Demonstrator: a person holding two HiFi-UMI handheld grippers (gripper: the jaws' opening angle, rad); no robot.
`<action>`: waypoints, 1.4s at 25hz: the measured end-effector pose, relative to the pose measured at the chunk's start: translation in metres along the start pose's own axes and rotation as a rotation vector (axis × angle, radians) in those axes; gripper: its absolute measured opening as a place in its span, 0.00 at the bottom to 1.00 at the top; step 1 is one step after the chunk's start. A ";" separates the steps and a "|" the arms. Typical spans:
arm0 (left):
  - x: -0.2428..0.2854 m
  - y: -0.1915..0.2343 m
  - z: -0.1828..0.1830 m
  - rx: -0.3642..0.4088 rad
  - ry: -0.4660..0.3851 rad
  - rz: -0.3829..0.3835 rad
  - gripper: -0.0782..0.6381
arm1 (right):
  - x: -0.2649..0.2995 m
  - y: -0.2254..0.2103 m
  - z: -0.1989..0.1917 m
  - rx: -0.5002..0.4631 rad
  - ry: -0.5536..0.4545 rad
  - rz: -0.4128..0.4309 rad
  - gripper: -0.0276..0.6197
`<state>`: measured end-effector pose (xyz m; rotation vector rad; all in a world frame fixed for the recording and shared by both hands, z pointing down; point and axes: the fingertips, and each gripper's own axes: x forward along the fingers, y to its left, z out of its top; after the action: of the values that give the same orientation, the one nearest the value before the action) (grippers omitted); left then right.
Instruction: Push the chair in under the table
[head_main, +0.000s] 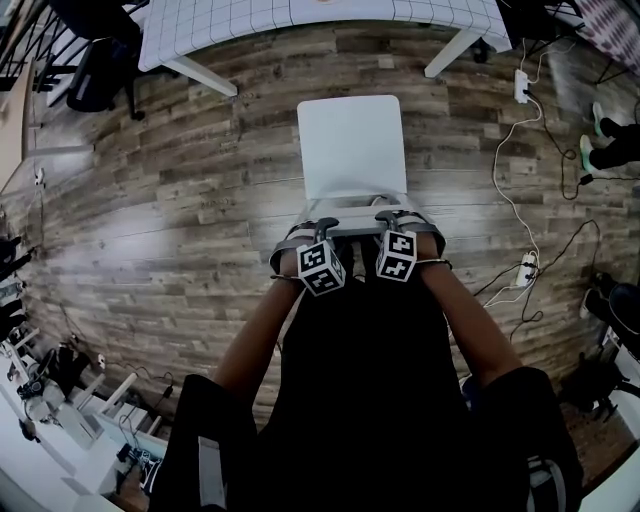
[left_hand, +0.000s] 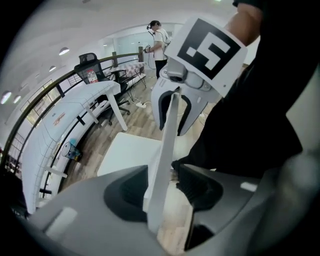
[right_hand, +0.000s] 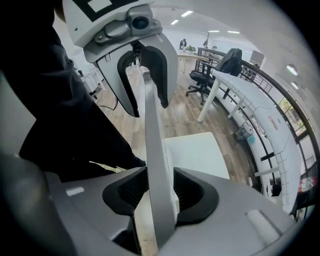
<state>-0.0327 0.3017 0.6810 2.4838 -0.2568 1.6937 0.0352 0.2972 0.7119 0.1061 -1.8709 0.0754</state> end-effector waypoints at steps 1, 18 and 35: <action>0.005 -0.001 0.001 0.022 0.015 -0.007 0.38 | 0.002 0.000 -0.001 -0.009 0.008 0.004 0.30; 0.051 0.000 0.001 0.093 0.152 -0.086 0.25 | 0.023 -0.002 -0.008 -0.109 0.129 0.015 0.17; 0.058 0.009 0.005 0.115 0.202 -0.124 0.24 | 0.021 -0.015 -0.008 -0.107 0.105 0.058 0.16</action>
<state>-0.0095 0.2874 0.7332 2.3246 0.0156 1.9370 0.0379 0.2821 0.7346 -0.0257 -1.7698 0.0206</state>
